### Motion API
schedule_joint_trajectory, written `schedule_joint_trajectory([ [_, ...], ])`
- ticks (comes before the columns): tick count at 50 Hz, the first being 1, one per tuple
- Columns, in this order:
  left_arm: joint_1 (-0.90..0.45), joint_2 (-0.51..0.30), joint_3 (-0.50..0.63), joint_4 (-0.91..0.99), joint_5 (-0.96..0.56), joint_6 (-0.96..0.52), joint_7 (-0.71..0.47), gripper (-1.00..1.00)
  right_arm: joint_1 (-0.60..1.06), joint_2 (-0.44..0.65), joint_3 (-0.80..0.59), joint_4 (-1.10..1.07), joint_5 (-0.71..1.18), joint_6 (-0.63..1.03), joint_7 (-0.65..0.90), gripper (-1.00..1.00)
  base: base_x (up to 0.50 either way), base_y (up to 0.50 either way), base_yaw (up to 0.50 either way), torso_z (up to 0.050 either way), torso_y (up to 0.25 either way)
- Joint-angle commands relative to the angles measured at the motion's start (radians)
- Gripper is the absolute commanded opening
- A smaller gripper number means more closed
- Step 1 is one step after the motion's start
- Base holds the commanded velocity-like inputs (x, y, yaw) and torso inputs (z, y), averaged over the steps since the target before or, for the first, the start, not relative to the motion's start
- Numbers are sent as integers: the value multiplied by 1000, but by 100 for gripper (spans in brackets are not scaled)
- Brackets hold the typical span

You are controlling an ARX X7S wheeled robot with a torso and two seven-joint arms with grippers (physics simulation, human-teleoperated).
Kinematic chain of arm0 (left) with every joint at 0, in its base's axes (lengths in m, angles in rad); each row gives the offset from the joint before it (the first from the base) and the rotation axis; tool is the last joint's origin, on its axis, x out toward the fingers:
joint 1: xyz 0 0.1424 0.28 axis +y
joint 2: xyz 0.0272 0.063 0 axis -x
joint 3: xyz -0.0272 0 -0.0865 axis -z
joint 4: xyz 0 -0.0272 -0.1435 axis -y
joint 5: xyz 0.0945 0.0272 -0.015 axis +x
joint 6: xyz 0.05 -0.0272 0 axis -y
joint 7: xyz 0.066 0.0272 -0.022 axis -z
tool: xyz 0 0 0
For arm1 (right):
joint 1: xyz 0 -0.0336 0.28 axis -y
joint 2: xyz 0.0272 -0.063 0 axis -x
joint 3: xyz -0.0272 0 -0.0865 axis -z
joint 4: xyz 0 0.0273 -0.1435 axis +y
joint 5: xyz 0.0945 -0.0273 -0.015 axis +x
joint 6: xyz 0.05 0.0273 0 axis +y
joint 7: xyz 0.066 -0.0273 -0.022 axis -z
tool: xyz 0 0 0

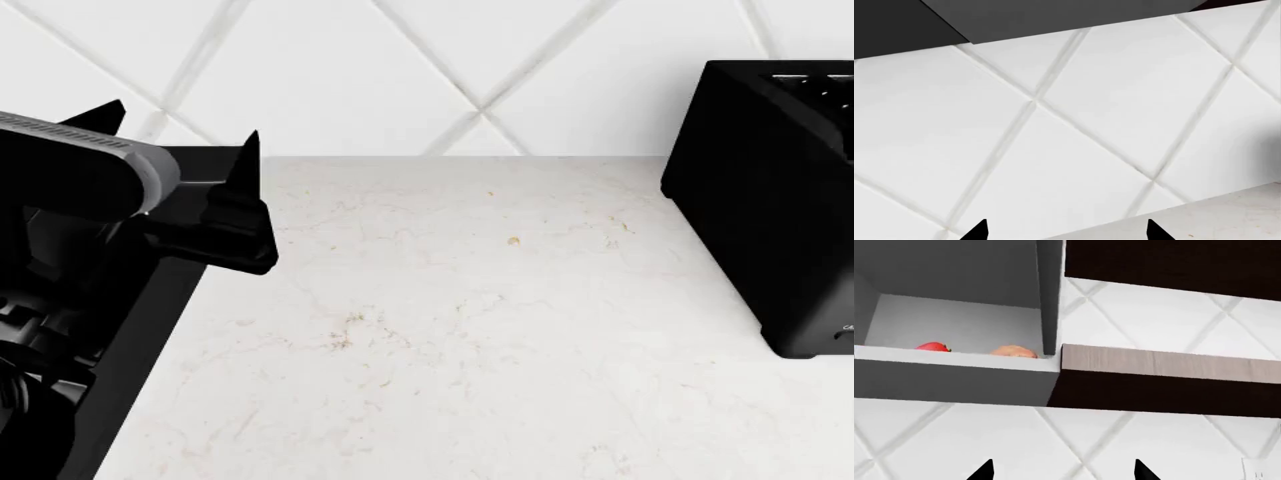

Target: Pick the strawberry, sweet potato from the counter and place them in the cabinet. Then close the cabinet.

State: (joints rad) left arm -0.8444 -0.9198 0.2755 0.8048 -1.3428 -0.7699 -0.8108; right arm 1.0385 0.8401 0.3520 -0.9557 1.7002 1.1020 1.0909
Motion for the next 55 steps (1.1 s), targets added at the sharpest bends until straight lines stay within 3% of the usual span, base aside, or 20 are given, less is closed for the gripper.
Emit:
schedule_joint_trajectory([
  [1, -6, -1, 1, 0, -4, -1, -3, 100, -56, 3, 153, 19, 29, -73, -36, 100, 0, 0, 0, 0, 0],
  [20, -11, -1, 3, -2, -6, 0, -5, 100, -31, -24, 266, 65, 51, -167, -52, 100, 0, 0, 0, 0, 0],
  [28, -17, -2, 4, 1, -13, -3, -12, 100, -37, 12, 320, 76, 83, -187, -9, 100, 0, 0, 0, 0, 0],
  [41, -14, -4, 2, -3, -9, 2, -9, 100, 0, 37, 352, 108, 99, -227, 14, 100, 0, 0, 0, 0, 0],
  [55, -19, -1, 11, -3, 1, -3, -10, 100, 107, -12, 309, 182, 52, -297, -39, 100, 0, 0, 0, 0, 0],
])
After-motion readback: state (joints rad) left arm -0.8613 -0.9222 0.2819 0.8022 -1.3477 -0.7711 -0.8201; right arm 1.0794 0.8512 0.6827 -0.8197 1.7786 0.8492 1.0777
